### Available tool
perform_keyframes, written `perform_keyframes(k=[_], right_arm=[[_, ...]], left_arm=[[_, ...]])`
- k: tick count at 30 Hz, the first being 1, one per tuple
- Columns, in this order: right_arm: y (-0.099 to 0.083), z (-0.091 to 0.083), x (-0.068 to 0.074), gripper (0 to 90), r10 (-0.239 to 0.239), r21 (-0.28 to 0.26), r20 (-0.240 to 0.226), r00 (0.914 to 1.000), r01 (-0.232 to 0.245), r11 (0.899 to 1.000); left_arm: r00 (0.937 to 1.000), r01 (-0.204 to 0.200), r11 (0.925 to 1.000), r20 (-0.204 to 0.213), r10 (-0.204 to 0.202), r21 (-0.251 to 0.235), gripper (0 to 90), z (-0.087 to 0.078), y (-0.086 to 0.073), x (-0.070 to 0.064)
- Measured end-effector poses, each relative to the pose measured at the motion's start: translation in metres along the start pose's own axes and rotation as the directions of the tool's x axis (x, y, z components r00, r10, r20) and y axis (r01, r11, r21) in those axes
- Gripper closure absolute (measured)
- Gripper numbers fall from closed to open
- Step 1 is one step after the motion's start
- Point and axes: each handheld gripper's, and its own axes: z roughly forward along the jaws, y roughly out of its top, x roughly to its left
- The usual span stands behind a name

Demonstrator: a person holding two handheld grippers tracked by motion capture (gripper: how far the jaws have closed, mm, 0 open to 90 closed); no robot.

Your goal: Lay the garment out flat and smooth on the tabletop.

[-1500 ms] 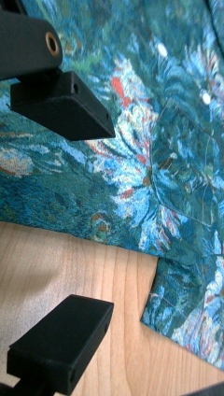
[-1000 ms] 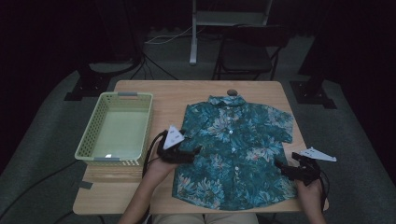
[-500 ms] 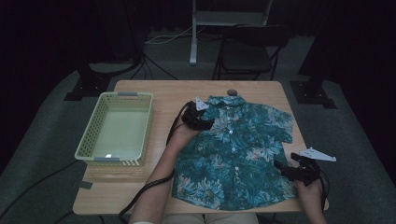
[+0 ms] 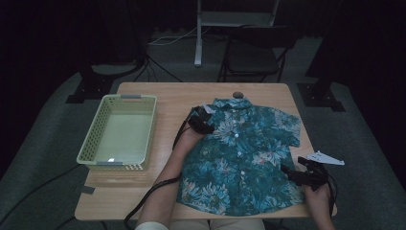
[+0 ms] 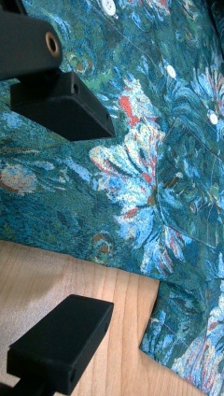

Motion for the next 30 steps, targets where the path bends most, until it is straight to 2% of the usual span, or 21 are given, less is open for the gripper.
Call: perform_keyframes(k=[3, 4, 8, 10, 12, 15, 17, 19, 20, 22, 23, 26, 30], right_arm=[[0.000, 0.000, 0.000, 14.1, -0.003, 0.004, 0.002, 1.0000, 0.003, 1.000], [0.000, 0.000, 0.001, 14.1, -0.005, 0.006, 0.002, 1.0000, 0.005, 1.000], [0.000, 0.001, 0.001, 14.1, -0.007, 0.011, 0.003, 1.0000, 0.007, 1.000], [0.000, 0.001, 0.001, 14.1, -0.007, 0.011, 0.003, 1.0000, 0.007, 1.000], [0.000, 0.001, 0.001, 14.1, -0.010, 0.010, 0.002, 1.0000, 0.010, 1.000], [0.000, 0.001, 0.001, 14.1, -0.012, 0.013, 0.002, 0.9999, 0.012, 1.000], [0.000, 0.001, 0.001, 14.1, -0.013, 0.014, 0.002, 0.9999, 0.013, 1.000], [0.000, 0.001, 0.001, 14.1, -0.013, 0.013, 0.003, 0.9999, 0.013, 1.000], [0.000, 0.001, 0.001, 14.1, -0.011, 0.013, 0.002, 0.9999, 0.011, 1.000], [0.000, 0.001, 0.001, 14.1, -0.009, 0.012, 0.001, 1.0000, 0.009, 1.000], [0.000, 0.001, 0.001, 14.1, -0.008, 0.013, 0.000, 1.0000, 0.008, 1.000], [0.001, 0.001, 0.001, 14.1, -0.008, 0.014, -0.001, 1.0000, 0.008, 1.000], [0.001, 0.001, 0.000, 14.1, -0.006, 0.015, -0.002, 1.0000, 0.006, 1.000]], left_arm=[[0.9991, 0.033, 0.9994, 0.025, -0.033, -0.013, 67.0, 0.000, -0.002, 0.005], [0.9988, 0.039, 0.9991, 0.032, -0.038, -0.017, 67.8, 0.000, -0.003, 0.005], [0.9990, 0.040, 0.9991, 0.020, -0.040, -0.012, 78.0, 0.001, -0.002, 0.005], [0.9980, 0.058, 0.9982, 0.026, -0.058, -0.011, 85.4, 0.000, -0.002, 0.007], [0.9979, 0.063, 0.9979, 0.014, -0.063, -0.014, 88.3, -0.001, -0.002, 0.008], [0.9974, 0.072, 0.9965, 0.007, -0.071, -0.042, 89.2, -0.007, 0.000, 0.011], [0.9947, 0.102, 0.9924, 0.015, -0.101, -0.069, 89.3, -0.013, 0.001, 0.016], [0.9935, 0.111, 0.9905, -0.017, -0.113, -0.081, 89.3, -0.018, 0.003, 0.020], [0.9924, 0.121, 0.9892, -0.012, -0.122, -0.083, 89.3, -0.021, 0.003, 0.023], [0.9903, 0.129, 0.9872, -0.040, -0.133, -0.094, 89.2, -0.026, 0.004, 0.027], [0.9896, 0.134, 0.9858, -0.038, -0.139, -0.101, 89.2, -0.029, 0.003, 0.029], [0.9856, 0.151, 0.9822, -0.059, -0.159, -0.111, 89.1, -0.037, 0.001, 0.037], [0.9764, 0.189, 0.9722, -0.079, -0.201, -0.138, 88.4, -0.049, -0.005, 0.052]])
